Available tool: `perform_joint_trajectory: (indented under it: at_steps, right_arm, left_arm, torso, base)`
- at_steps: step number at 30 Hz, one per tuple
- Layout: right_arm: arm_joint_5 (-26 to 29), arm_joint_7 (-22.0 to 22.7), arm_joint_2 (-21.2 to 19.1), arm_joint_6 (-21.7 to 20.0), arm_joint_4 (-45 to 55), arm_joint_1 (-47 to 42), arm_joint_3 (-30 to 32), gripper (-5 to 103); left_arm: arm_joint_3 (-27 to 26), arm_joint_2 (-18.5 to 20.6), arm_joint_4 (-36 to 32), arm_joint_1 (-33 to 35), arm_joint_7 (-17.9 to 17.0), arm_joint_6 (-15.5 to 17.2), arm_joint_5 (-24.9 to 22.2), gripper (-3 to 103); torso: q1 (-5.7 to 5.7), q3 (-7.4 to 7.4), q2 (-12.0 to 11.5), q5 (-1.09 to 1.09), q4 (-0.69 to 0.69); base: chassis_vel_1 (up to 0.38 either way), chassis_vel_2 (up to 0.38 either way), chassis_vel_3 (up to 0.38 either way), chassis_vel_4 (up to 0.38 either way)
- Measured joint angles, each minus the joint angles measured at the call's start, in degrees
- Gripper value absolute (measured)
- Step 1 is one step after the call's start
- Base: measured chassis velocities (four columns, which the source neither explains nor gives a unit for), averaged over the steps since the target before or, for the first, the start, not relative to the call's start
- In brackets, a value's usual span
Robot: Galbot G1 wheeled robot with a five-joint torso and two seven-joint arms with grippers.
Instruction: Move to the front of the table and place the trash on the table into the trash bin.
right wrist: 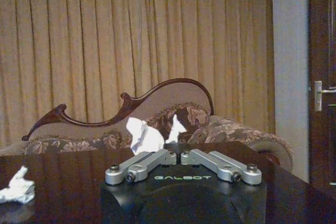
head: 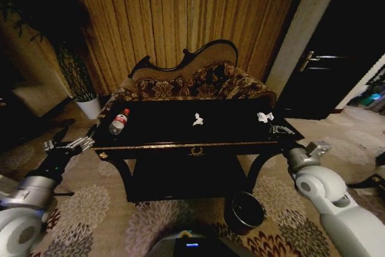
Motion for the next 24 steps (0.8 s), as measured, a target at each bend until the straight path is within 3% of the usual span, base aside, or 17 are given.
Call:
perform_joint_trajectory:
  at_steps: [14,24]
  right_arm:
    - [-0.36,0.00,0.22,0.16,-1.15,0.41,-0.65,0]
    - [-4.94,-0.90,4.48,0.11,-6.49,-0.30,-6.26,0]
  left_arm:
    - [-1.88,1.70,1.07,0.62,0.33,-0.43,-1.17,100]
    - [-1.45,1.26,0.85,0.00,0.73,-0.44,-0.76,100]
  torso:
    - [0.00,0.00,0.00,-0.01,0.00]
    - [-0.01,0.00,0.00,0.00,0.01]
  base:
    - [0.114,-0.113,-0.116,0.111]
    - [0.061,-0.065,-0.065,0.049]
